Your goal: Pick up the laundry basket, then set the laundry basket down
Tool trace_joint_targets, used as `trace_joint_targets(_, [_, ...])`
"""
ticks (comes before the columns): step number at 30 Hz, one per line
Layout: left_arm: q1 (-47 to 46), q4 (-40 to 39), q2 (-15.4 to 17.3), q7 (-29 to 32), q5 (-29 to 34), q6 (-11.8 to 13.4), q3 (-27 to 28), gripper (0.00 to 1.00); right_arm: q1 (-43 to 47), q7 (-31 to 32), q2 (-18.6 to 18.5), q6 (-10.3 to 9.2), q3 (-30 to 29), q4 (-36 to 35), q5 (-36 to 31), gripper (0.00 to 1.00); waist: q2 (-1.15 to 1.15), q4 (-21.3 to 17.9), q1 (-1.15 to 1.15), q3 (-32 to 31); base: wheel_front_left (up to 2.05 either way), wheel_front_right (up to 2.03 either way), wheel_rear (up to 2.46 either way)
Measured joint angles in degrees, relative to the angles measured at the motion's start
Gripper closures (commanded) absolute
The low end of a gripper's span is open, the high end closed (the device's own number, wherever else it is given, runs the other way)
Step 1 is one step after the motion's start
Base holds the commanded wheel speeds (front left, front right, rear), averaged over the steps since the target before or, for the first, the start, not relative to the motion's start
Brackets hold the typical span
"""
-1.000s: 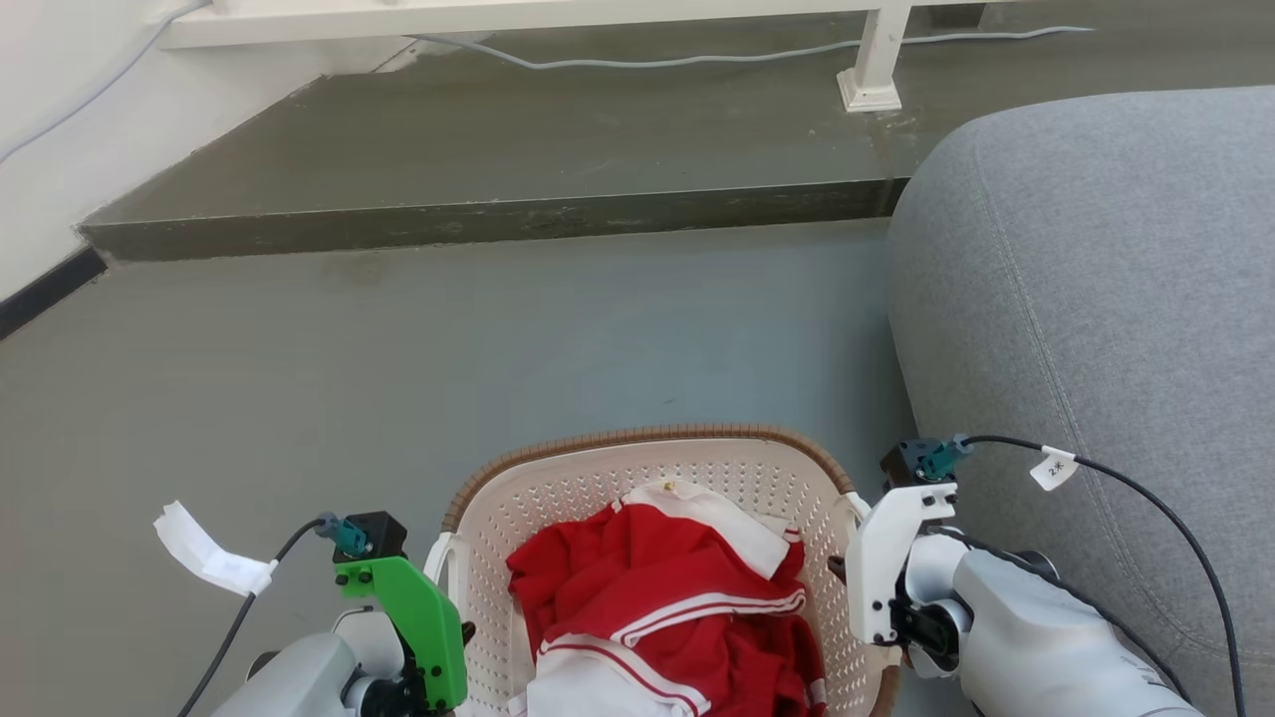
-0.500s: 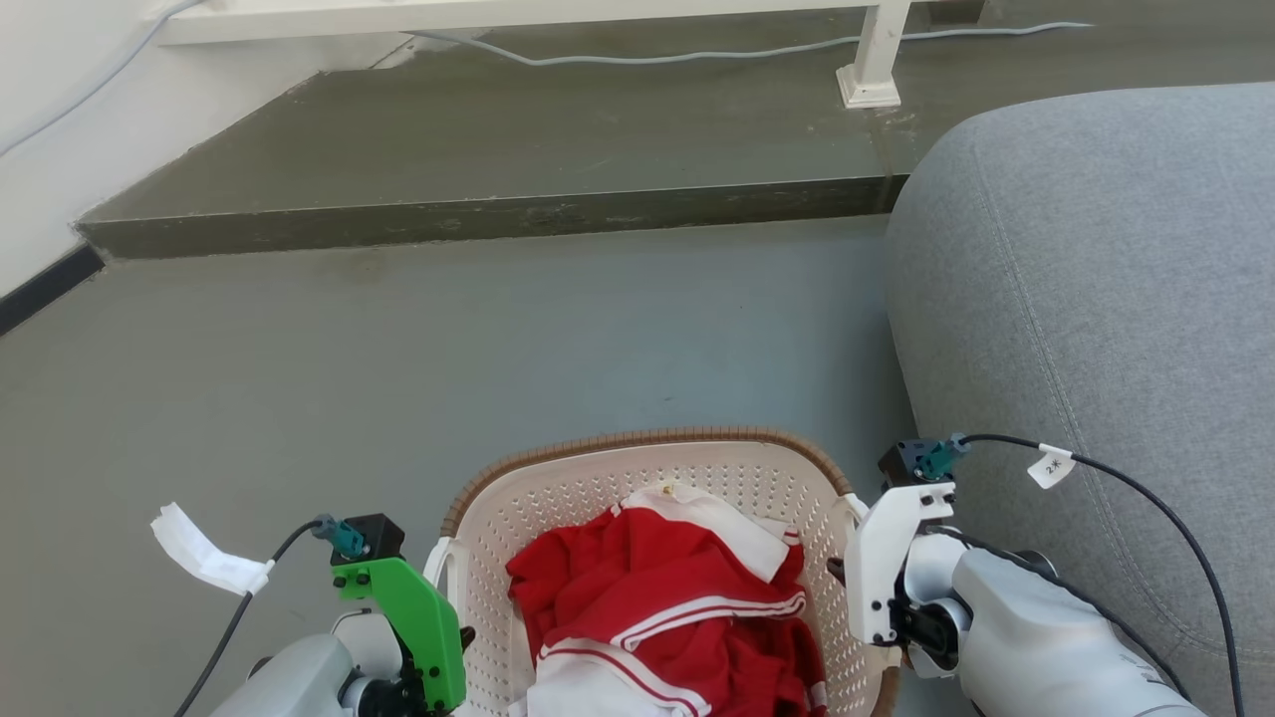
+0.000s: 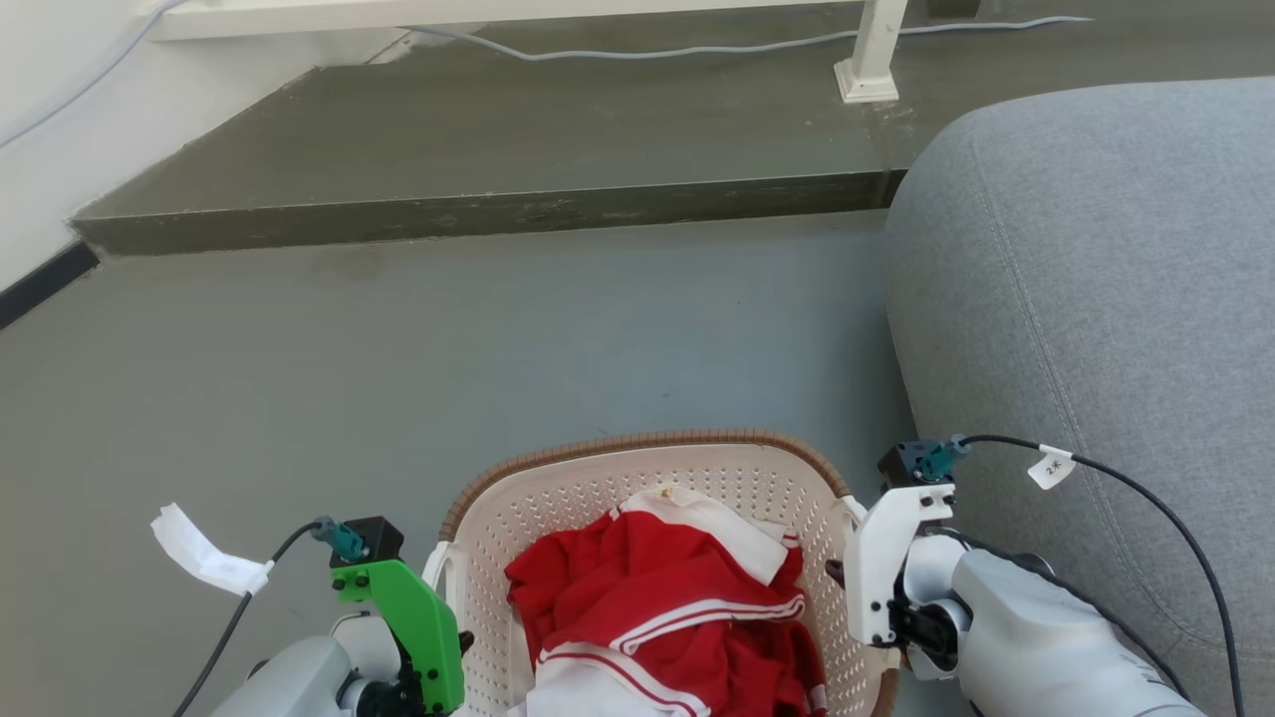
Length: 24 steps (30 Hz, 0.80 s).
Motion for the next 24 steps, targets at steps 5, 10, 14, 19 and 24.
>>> trace_joint_targets(5, [-0.01,-0.01,0.09,0.00,-0.01,0.00,-0.35,1.00,-0.06,0.00,0.00,-0.01,0.32,0.00,0.32,1.00,0.00,-0.12,0.00,0.29,0.00,0.00,0.00])
trace_joint_targets(10, [-0.22,-0.19,0.41,0.00,-0.25,0.00,-0.53,1.00,-0.35,-0.01,0.03,-0.01,0.79,-0.10,0.58,1.00,0.00,-0.30,0.00,1.19,0.00,0.00,0.00])
trace_joint_targets(14, [-0.92,-0.57,0.71,-0.08,-0.25,0.00,-0.74,1.00,-1.31,-0.11,0.01,-0.01,1.00,-0.13,0.81,1.00,0.00,-0.41,0.00,2.42,0.00,0.00,0.00])
trace_joint_targets(19, [-2.40,-1.43,1.48,-0.41,-0.25,0.00,-0.83,1.00,-2.61,-1.20,0.01,-0.01,1.05,-0.33,0.81,1.00,0.00,-0.53,0.00,4.56,0.00,0.00,0.00])
trace_joint_targets(24, [-3.91,-1.81,1.91,-1.66,-0.24,0.00,-0.87,1.00,-3.99,-2.81,-0.08,-0.01,1.08,-0.68,0.81,1.00,0.00,-0.63,0.00,7.30,0.00,0.00,0.00])
